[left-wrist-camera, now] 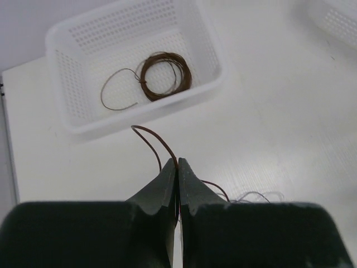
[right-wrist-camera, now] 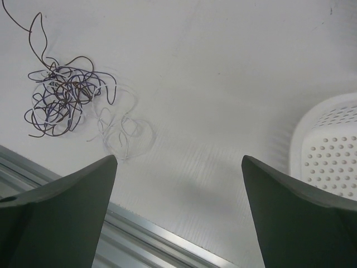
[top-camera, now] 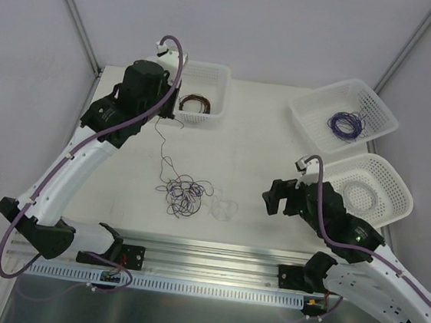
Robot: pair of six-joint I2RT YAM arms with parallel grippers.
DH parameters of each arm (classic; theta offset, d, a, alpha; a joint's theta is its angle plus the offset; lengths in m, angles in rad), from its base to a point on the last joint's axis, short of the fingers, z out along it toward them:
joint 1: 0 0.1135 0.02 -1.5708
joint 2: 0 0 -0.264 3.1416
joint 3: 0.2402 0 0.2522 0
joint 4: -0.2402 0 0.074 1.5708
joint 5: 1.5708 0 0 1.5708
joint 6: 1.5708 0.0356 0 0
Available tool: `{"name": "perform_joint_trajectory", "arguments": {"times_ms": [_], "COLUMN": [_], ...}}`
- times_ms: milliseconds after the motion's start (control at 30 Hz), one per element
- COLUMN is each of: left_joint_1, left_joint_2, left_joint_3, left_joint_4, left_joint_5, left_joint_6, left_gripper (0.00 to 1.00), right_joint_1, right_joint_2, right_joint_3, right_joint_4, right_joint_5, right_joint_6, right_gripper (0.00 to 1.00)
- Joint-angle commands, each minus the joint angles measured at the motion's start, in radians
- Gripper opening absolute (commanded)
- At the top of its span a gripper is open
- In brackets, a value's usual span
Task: Untangle the cables
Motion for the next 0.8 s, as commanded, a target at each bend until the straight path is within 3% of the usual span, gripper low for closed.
{"name": "perform_joint_trajectory", "arguments": {"times_ms": [0,133,333,767], "left_joint_1": [0.091,0.161,0.171,0.218], "left_joint_2": [0.097,0.221,0.309,0.425], "left_joint_3": [0.142,0.318,0.496,0.624], "left_joint_4": [0.035,0.039,0.038,0.059], "left_joint_5": [0.003,0.039,0.083,0.069], "left_joint_6": [0.066,0.075,0.095,0.204], "left_gripper": [0.0,0.0,0.0,0.0], "right_joint_1": [0.0,0.001,0.001,0.001], "right_joint_2": [-0.042,-0.075,-0.131,-0.115], "right_joint_3": [-0.009,-0.012,-0.011,-0.012], "right_joint_4": [0.004,-0.034,-0.082,-0.079], "right_joint_5": [-0.032,-0.035,-0.035,-0.037], "right_joint_6": [0.016,0.02,0.032,0.013], "right_gripper": [0.97,0.97,0.97,0.97]}}
